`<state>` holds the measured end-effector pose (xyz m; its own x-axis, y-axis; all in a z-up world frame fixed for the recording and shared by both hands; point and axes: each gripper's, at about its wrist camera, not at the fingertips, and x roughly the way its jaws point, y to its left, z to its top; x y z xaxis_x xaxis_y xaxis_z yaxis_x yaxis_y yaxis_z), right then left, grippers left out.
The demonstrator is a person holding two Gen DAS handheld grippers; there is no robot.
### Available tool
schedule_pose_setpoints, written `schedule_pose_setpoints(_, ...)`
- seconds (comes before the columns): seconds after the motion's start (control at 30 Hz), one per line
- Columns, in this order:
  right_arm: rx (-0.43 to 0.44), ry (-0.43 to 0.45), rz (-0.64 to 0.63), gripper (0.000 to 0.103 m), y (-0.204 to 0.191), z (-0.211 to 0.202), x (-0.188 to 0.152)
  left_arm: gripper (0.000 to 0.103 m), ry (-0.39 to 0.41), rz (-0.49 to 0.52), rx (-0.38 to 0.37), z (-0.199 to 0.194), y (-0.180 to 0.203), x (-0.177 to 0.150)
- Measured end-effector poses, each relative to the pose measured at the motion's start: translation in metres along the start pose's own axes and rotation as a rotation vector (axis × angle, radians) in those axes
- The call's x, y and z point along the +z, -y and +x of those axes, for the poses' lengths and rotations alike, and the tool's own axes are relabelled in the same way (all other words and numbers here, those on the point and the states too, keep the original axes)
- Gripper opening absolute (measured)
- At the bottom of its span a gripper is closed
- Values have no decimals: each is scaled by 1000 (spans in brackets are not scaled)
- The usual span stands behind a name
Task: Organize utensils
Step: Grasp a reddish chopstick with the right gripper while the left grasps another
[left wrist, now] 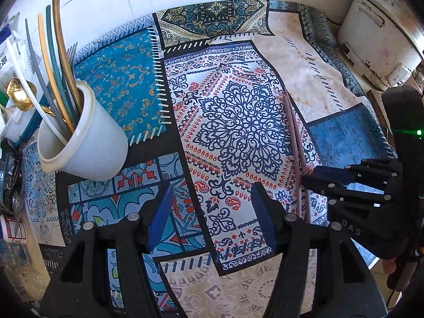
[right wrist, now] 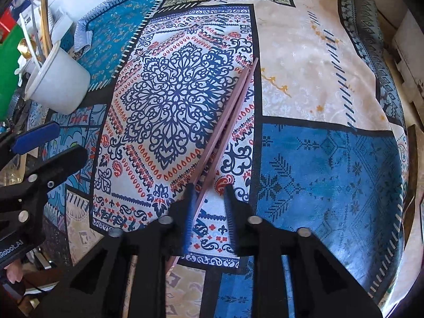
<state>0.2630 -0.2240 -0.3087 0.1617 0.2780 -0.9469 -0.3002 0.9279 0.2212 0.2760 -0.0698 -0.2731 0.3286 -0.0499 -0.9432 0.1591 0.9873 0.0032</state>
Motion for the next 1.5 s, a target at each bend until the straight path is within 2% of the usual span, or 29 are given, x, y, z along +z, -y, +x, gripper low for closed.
schedule_pose_setpoints(0.1,16,0,15,7,10,0,1,60,-15,0,-20,6,3,3)
schedule_pose_setpoints(0.23,-9,8,42,6,36,-8,2,56,-47,13,-78,17,16,8)
schedule_pose_setpoints(0.43,-18,18,94,6,78,-17,9,37,-107,65,-167,37,49,18)
schedule_pose_setpoints(0.5,-4,19,110,6,89,-20,11,25,-124,91,-188,45,62,22)
schedule_pose_setpoints(0.63,16,21,113,6,103,-23,15,14,-146,111,-193,59,78,29)
schedule_pose_setpoints(0.77,36,24,90,5,106,-23,27,6,-122,106,-180,64,83,40)
schedule_pose_setpoints(1.07,99,5,-32,5,84,-11,57,5,-97,-42,-178,83,58,88)
schedule_pose_setpoints(1.27,84,-7,-1,5,87,-5,75,5,-111,-104,-201,96,46,120)
schedule_pose_setpoints(1.33,79,-9,22,5,92,-3,83,7,-117,-93,-206,99,47,130)
schedule_pose_setpoints(1.5,94,-29,73,6,99,4,98,22,-113,-67,-216,103,48,146)
